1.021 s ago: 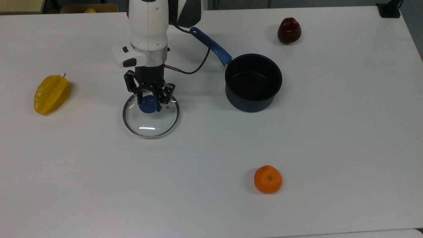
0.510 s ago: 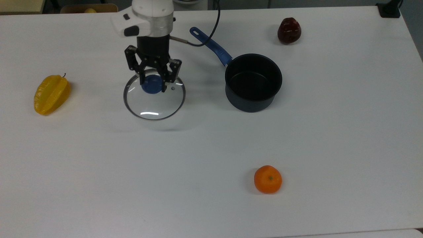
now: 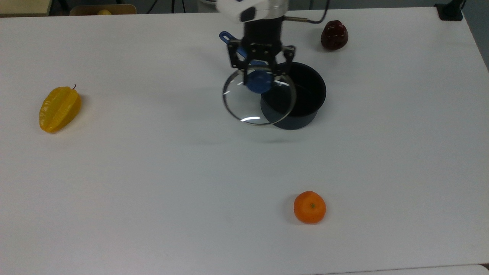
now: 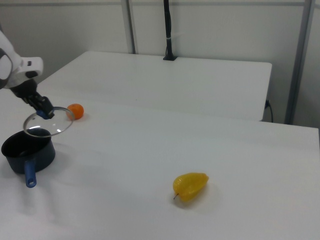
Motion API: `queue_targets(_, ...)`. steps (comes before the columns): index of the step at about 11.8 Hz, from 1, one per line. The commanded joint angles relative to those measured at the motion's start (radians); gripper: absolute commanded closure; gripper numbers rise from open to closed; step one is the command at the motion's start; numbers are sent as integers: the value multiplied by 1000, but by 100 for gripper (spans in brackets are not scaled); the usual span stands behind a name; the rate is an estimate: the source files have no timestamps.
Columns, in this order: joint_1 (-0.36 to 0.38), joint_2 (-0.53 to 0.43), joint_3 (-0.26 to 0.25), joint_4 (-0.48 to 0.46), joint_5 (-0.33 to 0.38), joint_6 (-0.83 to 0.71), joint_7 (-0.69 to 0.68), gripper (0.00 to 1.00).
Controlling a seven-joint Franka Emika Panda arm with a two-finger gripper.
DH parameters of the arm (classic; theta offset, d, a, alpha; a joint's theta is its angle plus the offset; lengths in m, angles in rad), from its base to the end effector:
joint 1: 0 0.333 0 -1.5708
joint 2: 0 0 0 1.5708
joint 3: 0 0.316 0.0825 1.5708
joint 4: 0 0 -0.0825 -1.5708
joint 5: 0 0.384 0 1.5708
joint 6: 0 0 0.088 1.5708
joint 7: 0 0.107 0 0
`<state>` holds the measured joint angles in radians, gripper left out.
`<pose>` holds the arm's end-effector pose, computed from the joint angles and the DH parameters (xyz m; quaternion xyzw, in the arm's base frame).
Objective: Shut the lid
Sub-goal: 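Lift the glass lid and carry it over the black saucepan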
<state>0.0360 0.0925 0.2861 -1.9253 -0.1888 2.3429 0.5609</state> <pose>0.5813 0.1863 0.4775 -0.9822 0.0663 -0.1755 0.0114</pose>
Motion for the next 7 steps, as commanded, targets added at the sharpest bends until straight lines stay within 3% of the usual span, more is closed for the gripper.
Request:
queue_targets(1, 60, -20, 42, -41, -11, -16, 65, 69)
queue_targets(7, 113, -36, 42, -110, -26, -10, 83, 69)
